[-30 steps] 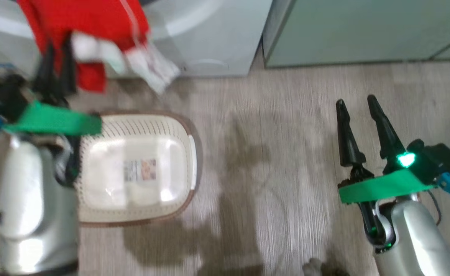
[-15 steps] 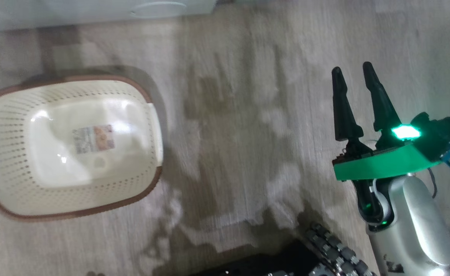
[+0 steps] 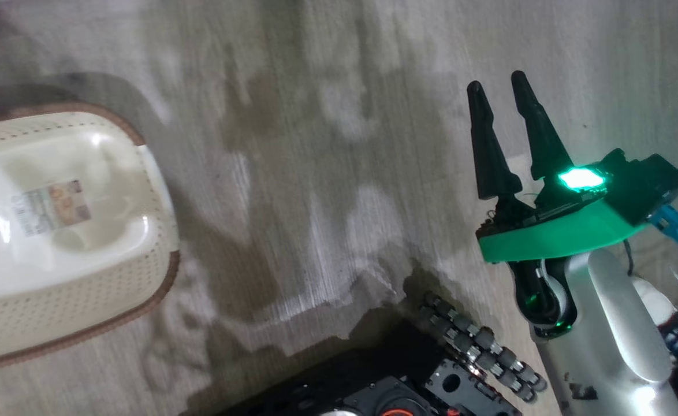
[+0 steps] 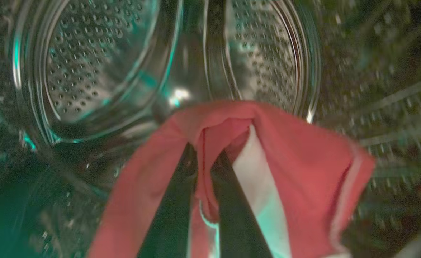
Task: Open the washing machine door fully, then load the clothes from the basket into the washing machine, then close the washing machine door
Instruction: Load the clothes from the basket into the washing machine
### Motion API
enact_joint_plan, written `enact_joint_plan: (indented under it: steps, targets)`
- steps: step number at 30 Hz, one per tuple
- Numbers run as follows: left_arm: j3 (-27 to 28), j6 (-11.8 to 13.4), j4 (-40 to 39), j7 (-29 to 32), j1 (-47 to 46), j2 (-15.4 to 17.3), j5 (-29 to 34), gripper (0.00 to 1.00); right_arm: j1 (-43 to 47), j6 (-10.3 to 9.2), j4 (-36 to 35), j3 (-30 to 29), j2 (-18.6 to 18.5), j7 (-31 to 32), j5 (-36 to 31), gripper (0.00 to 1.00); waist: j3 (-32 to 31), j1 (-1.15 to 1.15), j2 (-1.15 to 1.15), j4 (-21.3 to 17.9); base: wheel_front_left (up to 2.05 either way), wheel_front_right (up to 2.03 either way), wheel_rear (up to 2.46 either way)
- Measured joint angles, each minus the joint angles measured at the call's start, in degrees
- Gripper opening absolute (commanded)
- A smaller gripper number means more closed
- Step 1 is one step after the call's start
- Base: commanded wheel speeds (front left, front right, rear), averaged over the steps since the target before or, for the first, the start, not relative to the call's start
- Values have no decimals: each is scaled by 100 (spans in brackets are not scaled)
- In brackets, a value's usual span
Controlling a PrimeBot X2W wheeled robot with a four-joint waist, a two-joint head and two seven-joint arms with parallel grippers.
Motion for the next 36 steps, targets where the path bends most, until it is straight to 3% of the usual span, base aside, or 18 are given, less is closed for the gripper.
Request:
enact_joint_plan:
  steps: [6, 14, 25, 26, 27, 36]
  targets:
    - [75, 163, 513, -176, -812, 11, 23, 0, 2, 1, 1, 115, 1, 0, 97, 100, 178, 0, 0, -233, 0, 0, 0]
    - [-147, 148, 1302, -192, -838, 30, 157, 0, -14, 1, -43, 146, 1, 1, 146, 100, 318, 0, 0, -294, 0, 0, 0]
    - [-435, 51, 1635, -193, -758, -10, 207, 0, -134, 0, -73, 45, 2, 0, 147, 100, 473, 0, 0, -331, 0, 0, 0]
    - [-445, 51, 1625, -193, -732, -11, 207, 42, -133, 1, -71, 45, 2, 0, 153, 100, 470, 0, 0, -330, 0, 0, 0]
    - [-449, 51, 1633, -194, -704, -13, 199, 100, -133, 0, -69, 45, 2, 0, 163, 100, 461, 0, 0, -330, 0, 0, 0]
    - [-422, 51, 1372, -220, -259, -37, 70, 100, -134, 1, -38, -20, 2, 0, 141, 100, 208, 0, 0, -250, 0, 0, 0]
